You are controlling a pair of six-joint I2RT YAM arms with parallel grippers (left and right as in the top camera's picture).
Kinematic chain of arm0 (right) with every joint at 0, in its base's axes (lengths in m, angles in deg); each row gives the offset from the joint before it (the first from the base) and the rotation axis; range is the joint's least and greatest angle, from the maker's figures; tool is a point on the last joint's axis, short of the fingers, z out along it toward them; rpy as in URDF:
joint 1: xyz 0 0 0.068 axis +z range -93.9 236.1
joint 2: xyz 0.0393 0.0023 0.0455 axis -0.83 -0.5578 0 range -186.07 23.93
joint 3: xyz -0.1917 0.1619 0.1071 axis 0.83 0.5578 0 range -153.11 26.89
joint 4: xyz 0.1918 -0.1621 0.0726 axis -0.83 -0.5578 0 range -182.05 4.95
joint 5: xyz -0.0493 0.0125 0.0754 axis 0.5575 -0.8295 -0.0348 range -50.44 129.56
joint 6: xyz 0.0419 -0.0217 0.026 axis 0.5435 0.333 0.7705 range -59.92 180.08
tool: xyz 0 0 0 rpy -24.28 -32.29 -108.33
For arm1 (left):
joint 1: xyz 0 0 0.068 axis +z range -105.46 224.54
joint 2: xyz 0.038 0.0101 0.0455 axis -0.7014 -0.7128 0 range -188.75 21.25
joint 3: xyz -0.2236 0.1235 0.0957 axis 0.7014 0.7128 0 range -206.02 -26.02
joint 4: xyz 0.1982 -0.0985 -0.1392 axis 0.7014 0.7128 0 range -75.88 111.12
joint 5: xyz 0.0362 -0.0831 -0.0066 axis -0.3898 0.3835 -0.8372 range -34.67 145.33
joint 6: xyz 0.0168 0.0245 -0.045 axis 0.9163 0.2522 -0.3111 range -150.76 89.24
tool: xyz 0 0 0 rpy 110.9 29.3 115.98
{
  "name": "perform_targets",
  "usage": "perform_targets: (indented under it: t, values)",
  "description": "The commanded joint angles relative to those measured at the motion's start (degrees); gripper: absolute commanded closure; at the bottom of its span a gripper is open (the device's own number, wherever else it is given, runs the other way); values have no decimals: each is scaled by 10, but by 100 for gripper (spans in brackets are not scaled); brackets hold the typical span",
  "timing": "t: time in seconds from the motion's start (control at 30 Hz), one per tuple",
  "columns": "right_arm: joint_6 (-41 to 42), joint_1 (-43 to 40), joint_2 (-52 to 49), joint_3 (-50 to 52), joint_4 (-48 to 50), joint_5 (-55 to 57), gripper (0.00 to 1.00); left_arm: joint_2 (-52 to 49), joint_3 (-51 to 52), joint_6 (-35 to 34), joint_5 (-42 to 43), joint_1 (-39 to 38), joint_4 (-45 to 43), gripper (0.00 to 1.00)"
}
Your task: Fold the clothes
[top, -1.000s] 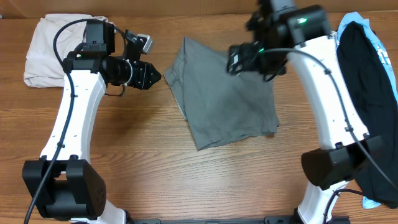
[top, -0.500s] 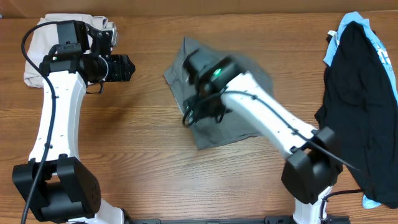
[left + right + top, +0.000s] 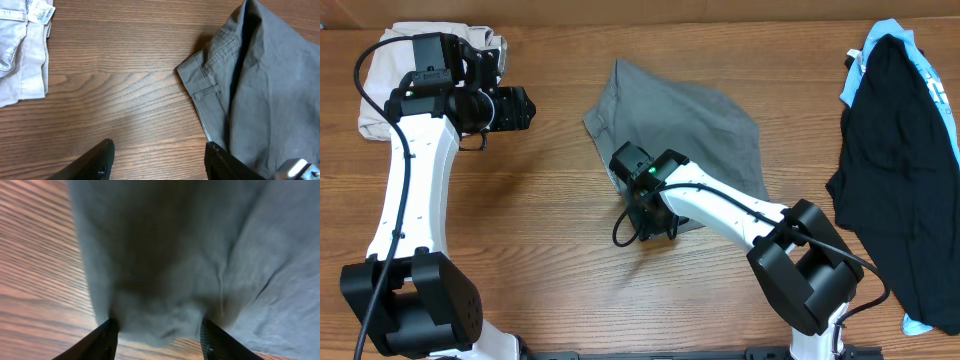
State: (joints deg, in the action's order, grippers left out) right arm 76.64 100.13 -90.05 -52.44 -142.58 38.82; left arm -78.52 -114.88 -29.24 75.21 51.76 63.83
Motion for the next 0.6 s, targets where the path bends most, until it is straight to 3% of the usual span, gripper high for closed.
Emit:
perform_targets:
  t: [0.0,0.07,0.2,0.37,0.47,0.57]
  values:
    - [14,6,7,9,9,7,48,-3,-3,-10,-4,-2,1,39]
    - [14,6,7,12,16,7,53,-2,-3,-13,-5,-2,2,39]
    - [13,6,7,24,33,9,73,-2,-3,-13,-5,-2,8,42]
    - [15,6,2,25,31,13,78,-3,-3,-13,-5,-2,11,44]
    - [12,10,4,19,28,13,67,-3,-3,-13,-6,-2,11,44]
    - [-6,20,5,4,19,11,47,-3,-3,-13,-6,-2,10,44]
